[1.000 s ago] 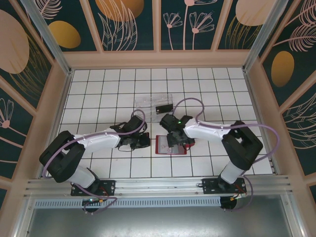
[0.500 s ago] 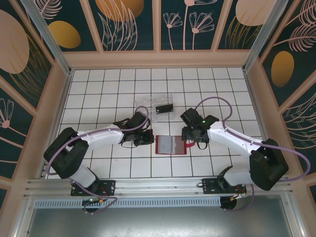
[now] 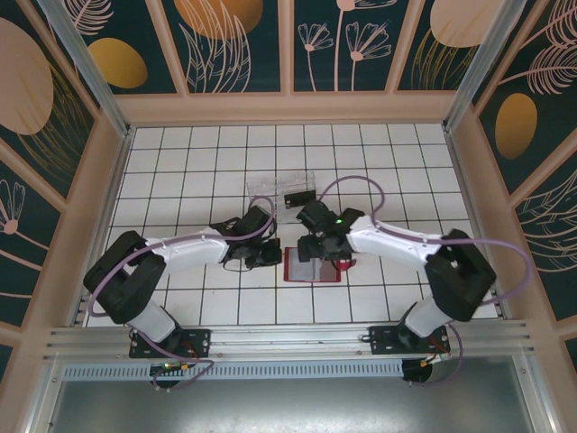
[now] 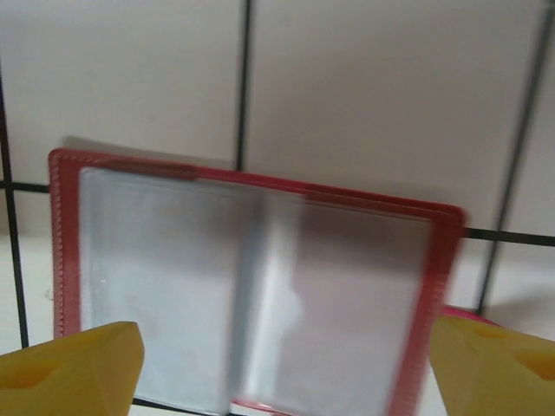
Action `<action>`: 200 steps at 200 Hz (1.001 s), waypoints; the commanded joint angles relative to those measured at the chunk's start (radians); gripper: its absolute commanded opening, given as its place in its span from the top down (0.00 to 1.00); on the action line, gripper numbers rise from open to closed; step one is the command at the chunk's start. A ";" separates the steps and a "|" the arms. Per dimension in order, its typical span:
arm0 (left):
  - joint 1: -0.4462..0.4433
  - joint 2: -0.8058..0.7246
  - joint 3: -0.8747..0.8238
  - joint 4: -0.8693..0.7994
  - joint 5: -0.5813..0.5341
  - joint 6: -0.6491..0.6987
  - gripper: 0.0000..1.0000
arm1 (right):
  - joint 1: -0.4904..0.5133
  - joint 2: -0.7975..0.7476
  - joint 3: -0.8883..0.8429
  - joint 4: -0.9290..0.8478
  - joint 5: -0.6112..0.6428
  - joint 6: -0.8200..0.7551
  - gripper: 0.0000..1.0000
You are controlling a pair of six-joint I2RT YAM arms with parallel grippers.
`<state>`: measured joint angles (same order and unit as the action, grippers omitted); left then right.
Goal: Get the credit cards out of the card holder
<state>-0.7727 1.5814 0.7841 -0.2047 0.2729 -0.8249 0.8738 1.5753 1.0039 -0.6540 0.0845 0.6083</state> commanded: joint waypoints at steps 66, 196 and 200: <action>0.007 -0.062 -0.072 0.016 -0.017 -0.016 1.00 | 0.051 0.174 0.114 -0.026 0.065 -0.015 0.09; 0.008 -0.060 -0.067 0.007 -0.018 -0.010 1.00 | 0.067 0.203 0.100 -0.028 0.077 -0.013 0.09; 0.008 -0.059 -0.066 0.008 -0.018 -0.010 1.00 | 0.067 0.201 0.095 -0.028 0.078 -0.013 0.09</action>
<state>-0.7708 1.5368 0.7216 -0.2012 0.2684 -0.8349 0.9344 1.7714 1.1168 -0.6579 0.1184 0.6014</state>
